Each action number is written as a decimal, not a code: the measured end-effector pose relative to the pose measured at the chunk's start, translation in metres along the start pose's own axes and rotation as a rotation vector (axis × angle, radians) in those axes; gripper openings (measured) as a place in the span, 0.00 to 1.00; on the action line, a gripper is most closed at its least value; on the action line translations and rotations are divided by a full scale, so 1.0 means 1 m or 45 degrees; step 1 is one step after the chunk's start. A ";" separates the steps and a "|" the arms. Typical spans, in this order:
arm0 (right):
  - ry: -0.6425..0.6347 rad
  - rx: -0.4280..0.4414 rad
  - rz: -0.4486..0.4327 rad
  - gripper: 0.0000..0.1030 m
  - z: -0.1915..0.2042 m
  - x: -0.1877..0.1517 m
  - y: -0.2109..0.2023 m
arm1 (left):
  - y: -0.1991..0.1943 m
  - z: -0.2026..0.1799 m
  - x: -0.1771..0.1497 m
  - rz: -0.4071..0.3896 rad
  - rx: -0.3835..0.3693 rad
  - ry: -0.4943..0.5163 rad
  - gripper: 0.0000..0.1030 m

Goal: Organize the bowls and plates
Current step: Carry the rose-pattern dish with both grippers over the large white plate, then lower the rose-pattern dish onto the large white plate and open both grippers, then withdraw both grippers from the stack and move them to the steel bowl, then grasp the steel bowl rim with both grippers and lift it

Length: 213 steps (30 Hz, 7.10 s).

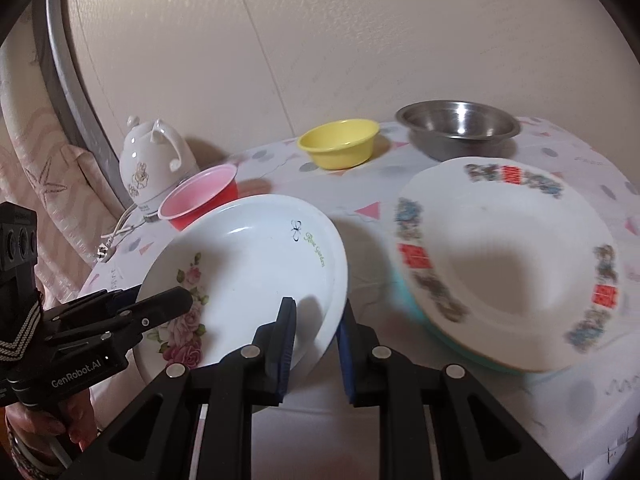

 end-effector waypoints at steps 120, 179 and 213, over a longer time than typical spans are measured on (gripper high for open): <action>0.113 -0.505 0.017 0.30 -0.149 0.057 -0.039 | 0.064 -0.065 0.040 0.076 -0.029 -0.027 0.94; 0.194 -0.245 -0.021 0.42 -0.174 0.178 -0.010 | 0.103 -0.052 0.155 0.058 -0.033 0.014 0.99; 0.387 -0.149 0.248 0.15 -0.216 0.221 0.119 | 0.254 -0.067 0.201 0.288 -0.193 -0.009 0.40</action>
Point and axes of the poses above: each gripper's, at about its wrist camera, not at the fingertips, and y roughly the way its jaws point, z to its left, x to its top, the point moved 3 cm from there along y, roughly the way its jaws point, and after that the axes turned 9 degrees about y, right-handed, at the moved point
